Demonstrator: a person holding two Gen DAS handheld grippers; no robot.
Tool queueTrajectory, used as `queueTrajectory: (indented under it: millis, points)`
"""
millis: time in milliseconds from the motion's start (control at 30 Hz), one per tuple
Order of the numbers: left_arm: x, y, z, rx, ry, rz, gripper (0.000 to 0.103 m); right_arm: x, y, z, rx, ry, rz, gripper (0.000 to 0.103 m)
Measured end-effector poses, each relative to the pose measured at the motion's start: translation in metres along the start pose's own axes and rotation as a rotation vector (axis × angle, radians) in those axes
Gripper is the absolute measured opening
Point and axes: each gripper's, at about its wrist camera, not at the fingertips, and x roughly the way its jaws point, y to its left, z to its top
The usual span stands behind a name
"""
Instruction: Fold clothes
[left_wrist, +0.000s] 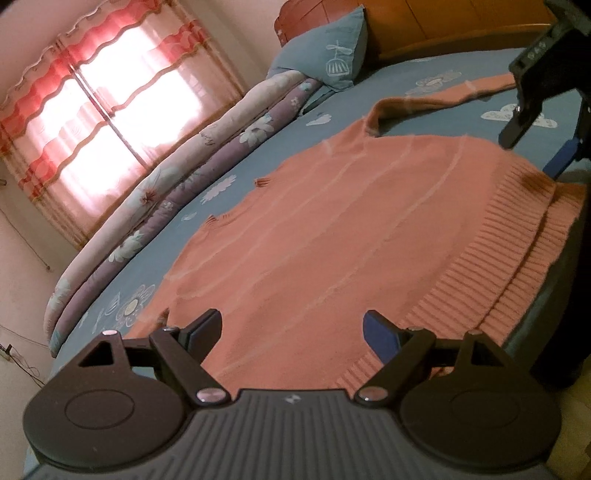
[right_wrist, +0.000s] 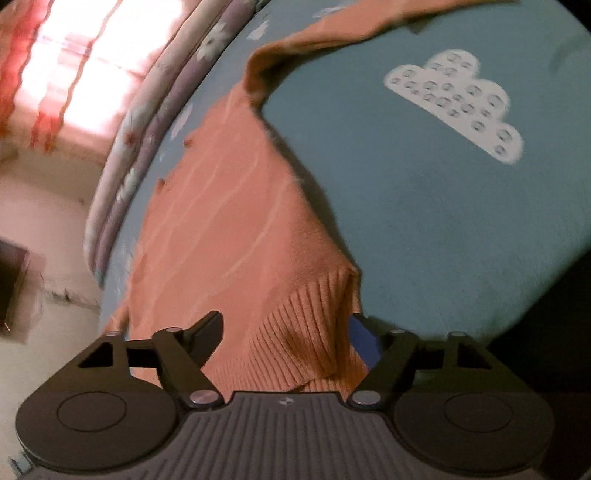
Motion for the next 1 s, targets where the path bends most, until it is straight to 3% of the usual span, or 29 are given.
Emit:
queueTrajectory:
  millis: [200,300,367,467,600,733,833,1000]
  points:
    - [0.003,-0.004,0.002,0.014,0.011,-0.004,0.084,-0.012,-0.004,-0.006,0.065,0.047,0.084,0.079]
    - [0.003,-0.007,0.004,0.02,0.003,-0.018,0.084,0.004,-0.008,-0.015,0.096,0.097,0.128,0.079]
    - [0.002,-0.009,0.006,0.029,-0.002,-0.019,0.084,0.011,-0.011,-0.018,0.103,0.08,0.128,0.079]
    - [-0.002,-0.009,0.005,0.037,-0.007,-0.009,0.084,0.002,-0.009,-0.019,0.098,-0.026,0.136,0.079]
    - [-0.001,-0.007,0.001,0.024,0.017,0.01,0.084,-0.038,0.007,-0.013,-0.025,-0.237,0.172,0.079]
    - [-0.001,-0.008,0.001,0.025,0.013,0.005,0.084,-0.058,0.023,-0.007,-0.117,-0.305,0.143,0.083]
    - [-0.001,-0.009,0.003,0.033,-0.001,-0.004,0.084,-0.054,0.029,-0.002,-0.162,-0.274,0.1,0.081]
    - [0.008,-0.008,0.006,0.072,-0.003,-0.001,0.084,0.0,0.048,0.002,-0.307,-0.176,0.075,0.063]
